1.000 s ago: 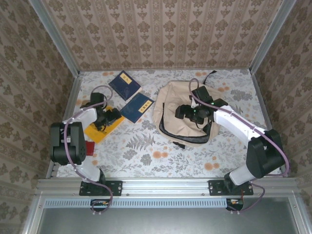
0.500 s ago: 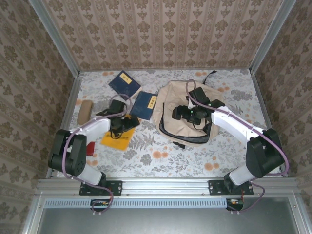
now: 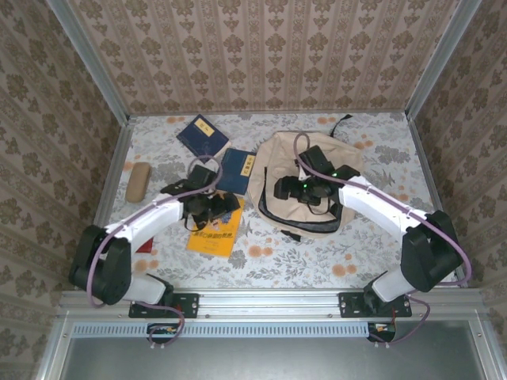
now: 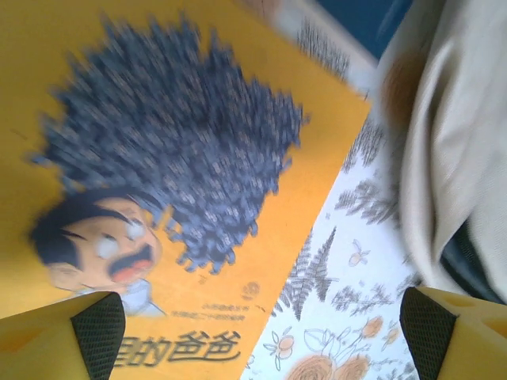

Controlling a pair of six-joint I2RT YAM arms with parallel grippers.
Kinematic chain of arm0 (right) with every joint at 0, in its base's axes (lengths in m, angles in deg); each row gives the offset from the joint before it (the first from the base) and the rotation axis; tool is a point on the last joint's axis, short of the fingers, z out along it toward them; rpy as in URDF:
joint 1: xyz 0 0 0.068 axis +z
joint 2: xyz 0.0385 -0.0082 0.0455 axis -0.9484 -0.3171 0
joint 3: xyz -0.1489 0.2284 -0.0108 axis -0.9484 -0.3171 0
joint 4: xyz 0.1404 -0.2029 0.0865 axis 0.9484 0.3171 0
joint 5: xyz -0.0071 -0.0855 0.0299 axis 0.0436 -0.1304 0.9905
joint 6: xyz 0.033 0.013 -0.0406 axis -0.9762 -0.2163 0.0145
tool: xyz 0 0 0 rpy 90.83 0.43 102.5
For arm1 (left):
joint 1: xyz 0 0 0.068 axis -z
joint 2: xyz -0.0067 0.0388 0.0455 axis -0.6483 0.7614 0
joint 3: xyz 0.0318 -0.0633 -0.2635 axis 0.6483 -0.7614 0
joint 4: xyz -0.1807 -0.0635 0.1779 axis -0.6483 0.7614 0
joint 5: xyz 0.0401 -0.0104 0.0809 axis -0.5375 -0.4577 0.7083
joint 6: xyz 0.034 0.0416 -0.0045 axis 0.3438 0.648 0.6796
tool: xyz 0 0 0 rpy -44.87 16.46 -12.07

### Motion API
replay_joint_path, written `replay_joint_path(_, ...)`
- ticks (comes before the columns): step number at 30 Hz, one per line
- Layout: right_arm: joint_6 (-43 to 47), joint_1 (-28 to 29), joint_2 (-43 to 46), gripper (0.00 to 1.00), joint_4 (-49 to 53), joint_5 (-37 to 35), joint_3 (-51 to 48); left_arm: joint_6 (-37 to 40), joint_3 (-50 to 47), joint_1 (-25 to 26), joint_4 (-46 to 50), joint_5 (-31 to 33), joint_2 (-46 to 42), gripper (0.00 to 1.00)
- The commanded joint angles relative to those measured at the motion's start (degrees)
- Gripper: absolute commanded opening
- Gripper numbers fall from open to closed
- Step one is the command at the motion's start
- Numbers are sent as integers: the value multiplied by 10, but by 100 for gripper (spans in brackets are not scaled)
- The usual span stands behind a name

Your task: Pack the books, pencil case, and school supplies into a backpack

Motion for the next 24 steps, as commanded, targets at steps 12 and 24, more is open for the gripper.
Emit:
replay_joint_path(12,-87,151,-143,68,-41,-21,77,121,-57,-151,31,-42,10,90)
replay_joint_path(24,-90,165,-202,60,-31,-14,104,109,-110,-126,-20,-66,23,79)
